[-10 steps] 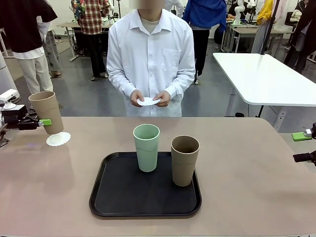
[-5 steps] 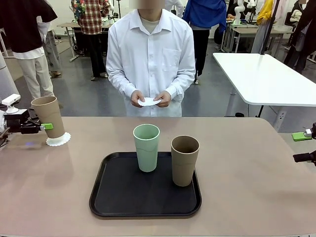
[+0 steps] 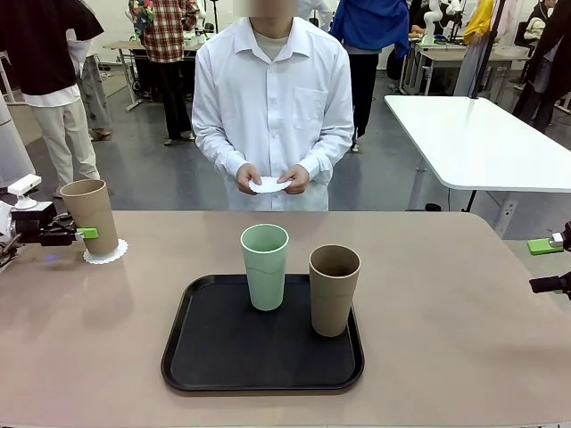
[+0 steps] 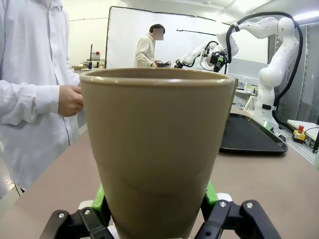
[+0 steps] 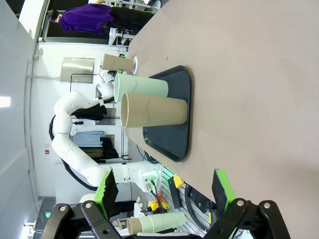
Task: Place coasters on the table and set cups on them.
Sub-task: Pick up one Reusable plastic cup and place it on a coaster set by the human.
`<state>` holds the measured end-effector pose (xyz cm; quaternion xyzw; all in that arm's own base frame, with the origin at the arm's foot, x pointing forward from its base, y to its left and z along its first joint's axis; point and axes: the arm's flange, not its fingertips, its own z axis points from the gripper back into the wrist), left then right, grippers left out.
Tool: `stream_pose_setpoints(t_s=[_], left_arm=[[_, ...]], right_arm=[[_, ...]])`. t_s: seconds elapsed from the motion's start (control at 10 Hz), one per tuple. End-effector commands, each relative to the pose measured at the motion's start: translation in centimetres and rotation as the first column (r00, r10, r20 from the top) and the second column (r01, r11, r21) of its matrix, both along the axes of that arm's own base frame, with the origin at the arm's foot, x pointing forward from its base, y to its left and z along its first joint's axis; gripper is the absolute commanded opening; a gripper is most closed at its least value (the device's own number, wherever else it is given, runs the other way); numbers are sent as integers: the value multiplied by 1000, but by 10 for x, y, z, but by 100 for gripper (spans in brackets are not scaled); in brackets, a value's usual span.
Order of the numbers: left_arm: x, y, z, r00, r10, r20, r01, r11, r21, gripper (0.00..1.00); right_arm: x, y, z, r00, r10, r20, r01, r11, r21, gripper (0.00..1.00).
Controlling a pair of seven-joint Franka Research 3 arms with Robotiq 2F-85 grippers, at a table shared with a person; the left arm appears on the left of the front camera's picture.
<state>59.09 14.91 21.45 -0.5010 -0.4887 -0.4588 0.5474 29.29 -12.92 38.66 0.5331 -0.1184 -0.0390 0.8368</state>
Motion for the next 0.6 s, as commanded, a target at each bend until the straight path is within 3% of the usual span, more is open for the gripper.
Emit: stream_pose_setpoints(t_s=[0.0, 0.5], left_arm=[[3, 2, 0, 999, -25, 19, 25, 1000, 6, 84], [1, 1, -8, 998, -53, 18, 53, 998, 13, 84]], right_arm=[[2, 1, 0, 1000, 2, 7, -2, 1000, 14, 100], [2, 1, 0, 1000, 2, 7, -2, 1000, 14, 100]])
